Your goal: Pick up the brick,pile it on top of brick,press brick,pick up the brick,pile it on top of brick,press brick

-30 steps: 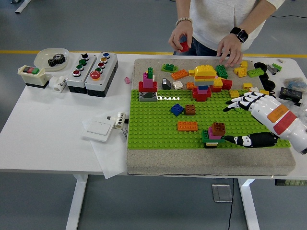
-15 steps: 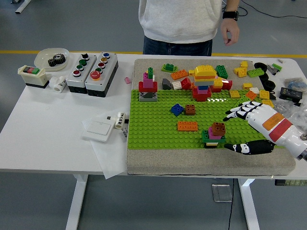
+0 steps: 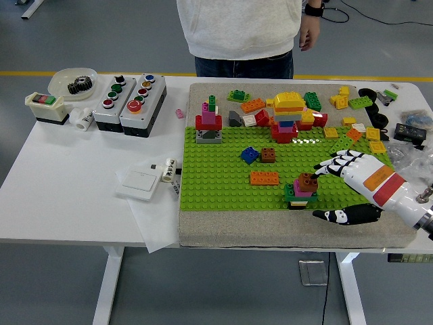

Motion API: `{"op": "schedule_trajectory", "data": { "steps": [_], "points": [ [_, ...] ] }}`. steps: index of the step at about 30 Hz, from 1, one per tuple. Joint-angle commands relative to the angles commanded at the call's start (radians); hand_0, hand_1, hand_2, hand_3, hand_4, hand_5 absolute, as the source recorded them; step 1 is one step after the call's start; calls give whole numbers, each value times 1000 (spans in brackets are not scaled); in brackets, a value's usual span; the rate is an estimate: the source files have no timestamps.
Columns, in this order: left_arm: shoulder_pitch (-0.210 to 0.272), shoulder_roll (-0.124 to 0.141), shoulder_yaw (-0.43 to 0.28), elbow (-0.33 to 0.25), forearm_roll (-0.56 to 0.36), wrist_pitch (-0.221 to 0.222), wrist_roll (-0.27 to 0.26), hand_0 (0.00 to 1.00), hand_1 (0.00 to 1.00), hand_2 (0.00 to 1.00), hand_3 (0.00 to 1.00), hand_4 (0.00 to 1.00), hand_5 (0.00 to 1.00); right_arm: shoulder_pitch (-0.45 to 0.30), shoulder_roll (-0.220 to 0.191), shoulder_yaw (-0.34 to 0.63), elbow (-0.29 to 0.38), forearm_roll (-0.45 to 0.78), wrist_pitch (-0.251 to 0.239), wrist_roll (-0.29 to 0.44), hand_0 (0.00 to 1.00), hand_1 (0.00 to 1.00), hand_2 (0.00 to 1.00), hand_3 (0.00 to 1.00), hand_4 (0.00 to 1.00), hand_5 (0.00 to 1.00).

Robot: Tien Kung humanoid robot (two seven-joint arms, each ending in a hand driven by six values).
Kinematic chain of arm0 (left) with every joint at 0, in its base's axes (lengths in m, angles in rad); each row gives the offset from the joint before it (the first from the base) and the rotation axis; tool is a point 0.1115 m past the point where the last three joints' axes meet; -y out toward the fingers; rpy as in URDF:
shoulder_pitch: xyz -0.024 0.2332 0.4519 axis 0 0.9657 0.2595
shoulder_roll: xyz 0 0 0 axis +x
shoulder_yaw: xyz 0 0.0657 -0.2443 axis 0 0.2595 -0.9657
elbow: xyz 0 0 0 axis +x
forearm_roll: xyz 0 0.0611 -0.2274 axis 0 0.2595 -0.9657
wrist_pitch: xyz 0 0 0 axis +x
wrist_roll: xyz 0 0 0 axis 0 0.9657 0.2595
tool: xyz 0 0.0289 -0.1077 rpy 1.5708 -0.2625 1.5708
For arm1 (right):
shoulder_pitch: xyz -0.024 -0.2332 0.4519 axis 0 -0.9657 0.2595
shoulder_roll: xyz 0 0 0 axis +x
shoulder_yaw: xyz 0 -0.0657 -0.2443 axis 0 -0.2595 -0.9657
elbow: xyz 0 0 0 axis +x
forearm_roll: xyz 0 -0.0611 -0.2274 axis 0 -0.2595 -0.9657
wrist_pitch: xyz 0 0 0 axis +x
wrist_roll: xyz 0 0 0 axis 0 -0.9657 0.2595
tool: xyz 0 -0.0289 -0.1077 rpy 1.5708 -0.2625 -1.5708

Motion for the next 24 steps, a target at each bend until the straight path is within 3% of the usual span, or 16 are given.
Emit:
{"op": "schedule_trajectory", "data": {
  "steps": [24],
  "points": [
    [-2, 2, 3, -2, 1, -5, 1, 712, 708, 762, 644, 738, 646, 20, 12, -21, -24, -24, -3, -3, 826, 729, 762, 686, 907, 775]
  ]
}}
